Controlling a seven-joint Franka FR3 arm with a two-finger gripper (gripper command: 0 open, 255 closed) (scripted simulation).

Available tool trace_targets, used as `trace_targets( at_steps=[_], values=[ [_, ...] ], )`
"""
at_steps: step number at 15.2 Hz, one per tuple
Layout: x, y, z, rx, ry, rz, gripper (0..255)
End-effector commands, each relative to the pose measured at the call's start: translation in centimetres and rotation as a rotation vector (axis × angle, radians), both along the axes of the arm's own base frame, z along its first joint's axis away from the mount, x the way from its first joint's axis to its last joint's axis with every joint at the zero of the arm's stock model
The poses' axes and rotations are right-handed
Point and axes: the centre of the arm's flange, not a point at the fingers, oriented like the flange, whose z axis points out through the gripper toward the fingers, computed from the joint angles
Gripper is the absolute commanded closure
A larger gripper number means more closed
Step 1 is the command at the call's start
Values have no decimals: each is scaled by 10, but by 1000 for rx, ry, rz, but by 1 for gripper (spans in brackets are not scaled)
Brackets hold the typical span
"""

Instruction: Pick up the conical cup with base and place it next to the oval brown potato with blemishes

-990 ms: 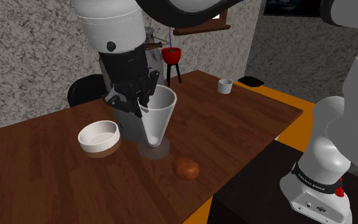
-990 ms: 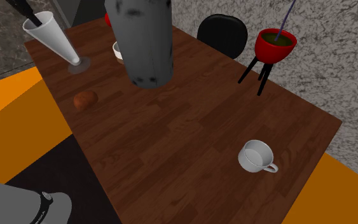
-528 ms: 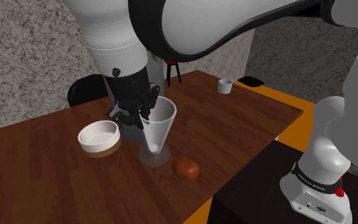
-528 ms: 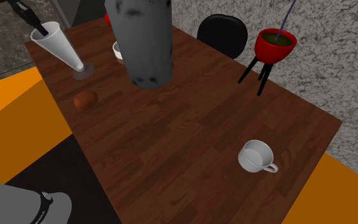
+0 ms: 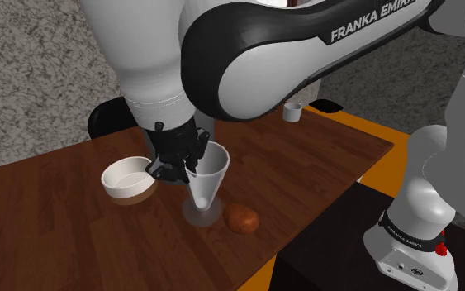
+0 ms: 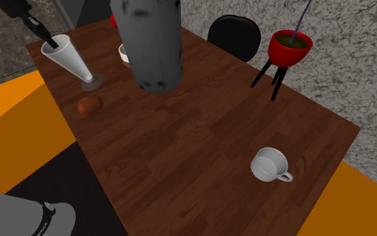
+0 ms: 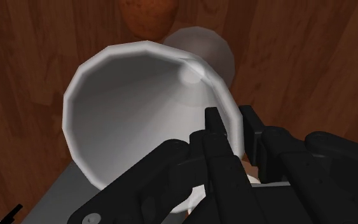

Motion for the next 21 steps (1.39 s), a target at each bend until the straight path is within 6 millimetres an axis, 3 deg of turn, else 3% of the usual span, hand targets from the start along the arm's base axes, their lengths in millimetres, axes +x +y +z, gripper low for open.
trace_targets(
  at_steps=[1,11,19,20,21],
  values=[
    [0,0,-10,1,-1,0,255],
    [0,0,-64,1,-1,0,255],
    [0,0,-64,1,-1,0,255],
    [0,0,-64,1,-1,0,0],
    [0,0,-64,1,-1,0,0]
  ],
)
